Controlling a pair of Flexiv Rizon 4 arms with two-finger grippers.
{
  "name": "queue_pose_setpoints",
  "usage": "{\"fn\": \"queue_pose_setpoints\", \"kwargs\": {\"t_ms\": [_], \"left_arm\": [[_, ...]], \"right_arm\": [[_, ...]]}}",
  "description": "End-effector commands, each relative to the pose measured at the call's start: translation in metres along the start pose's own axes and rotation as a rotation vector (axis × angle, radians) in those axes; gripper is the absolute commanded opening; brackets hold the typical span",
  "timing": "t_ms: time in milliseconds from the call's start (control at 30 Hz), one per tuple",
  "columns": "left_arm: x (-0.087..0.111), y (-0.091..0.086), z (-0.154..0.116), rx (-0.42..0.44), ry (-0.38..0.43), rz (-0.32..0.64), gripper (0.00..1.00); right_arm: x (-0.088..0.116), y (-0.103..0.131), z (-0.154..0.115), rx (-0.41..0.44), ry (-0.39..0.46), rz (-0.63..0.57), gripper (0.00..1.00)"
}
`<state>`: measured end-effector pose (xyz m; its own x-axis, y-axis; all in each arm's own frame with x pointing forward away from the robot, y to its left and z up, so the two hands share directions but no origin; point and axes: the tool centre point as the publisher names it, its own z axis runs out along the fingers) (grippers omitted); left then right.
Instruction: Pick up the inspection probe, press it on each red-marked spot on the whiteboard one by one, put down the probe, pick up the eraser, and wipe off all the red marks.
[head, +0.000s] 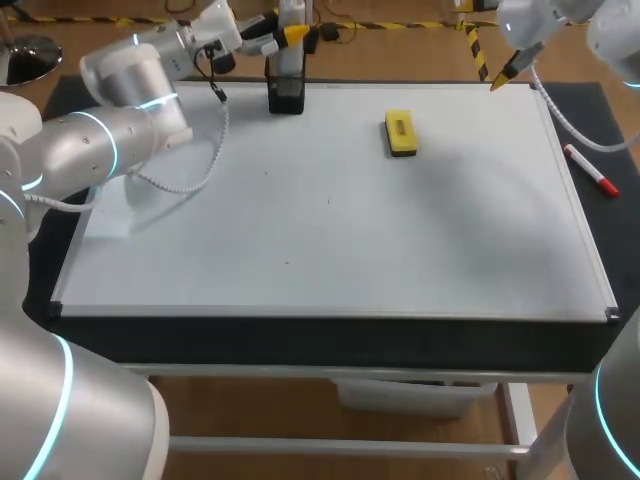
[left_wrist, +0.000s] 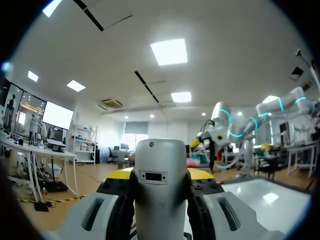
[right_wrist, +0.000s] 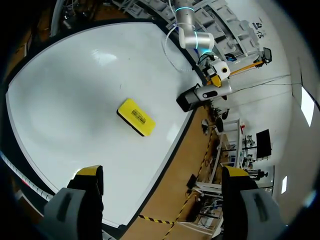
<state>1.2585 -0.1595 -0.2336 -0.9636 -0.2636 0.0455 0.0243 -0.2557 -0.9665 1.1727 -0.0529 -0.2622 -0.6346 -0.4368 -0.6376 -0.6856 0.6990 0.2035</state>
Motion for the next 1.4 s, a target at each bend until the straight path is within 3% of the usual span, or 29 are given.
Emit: {"fn": "queue_pose_setpoints", "kwargs": {"t_ms": [33,300,367,433,467,500,933,1400], "left_arm": [[-0.008,0.01,0.001,0.016,0.626,-0.005,0.0],[-0.008,0.012,0.0,0.017,0.615,0.006,0.03],[-0.008,0.012,0.0,0.014,0.616,0.008,0.33],[-0.008,0.011,0.0,0.012,0.615,0.009,0.49],[-0.007,0.01,0.0,0.011,0.615,0.01,0.87],[-0.007,0.008,0.0,0.009,0.614,0.012,1.0],[-0.001,-0.005,-0.009,-0.028,0.567,0.032,1.0],[0.016,-0.015,-0.04,-0.132,0.349,0.039,1.0]], "right_arm": [[0.0,-0.001,0.0,-0.001,0.004,-0.003,1.0],[0.0,-0.001,0.0,-0.001,0.004,-0.003,1.0],[0.0,-0.001,0.0,-0.001,0.004,-0.003,1.0],[0.0,-0.001,0.0,-0.001,0.004,-0.003,1.0],[0.0,-0.001,0.0,-0.001,0.004,-0.003,1.0],[0.0,-0.001,0.0,-0.001,0.004,-0.003,1.0],[0.0,-0.001,0.0,-0.001,0.004,-0.003,1.0],[0.0,-0.001,0.0,-0.001,0.004,-0.003,1.0]]}}
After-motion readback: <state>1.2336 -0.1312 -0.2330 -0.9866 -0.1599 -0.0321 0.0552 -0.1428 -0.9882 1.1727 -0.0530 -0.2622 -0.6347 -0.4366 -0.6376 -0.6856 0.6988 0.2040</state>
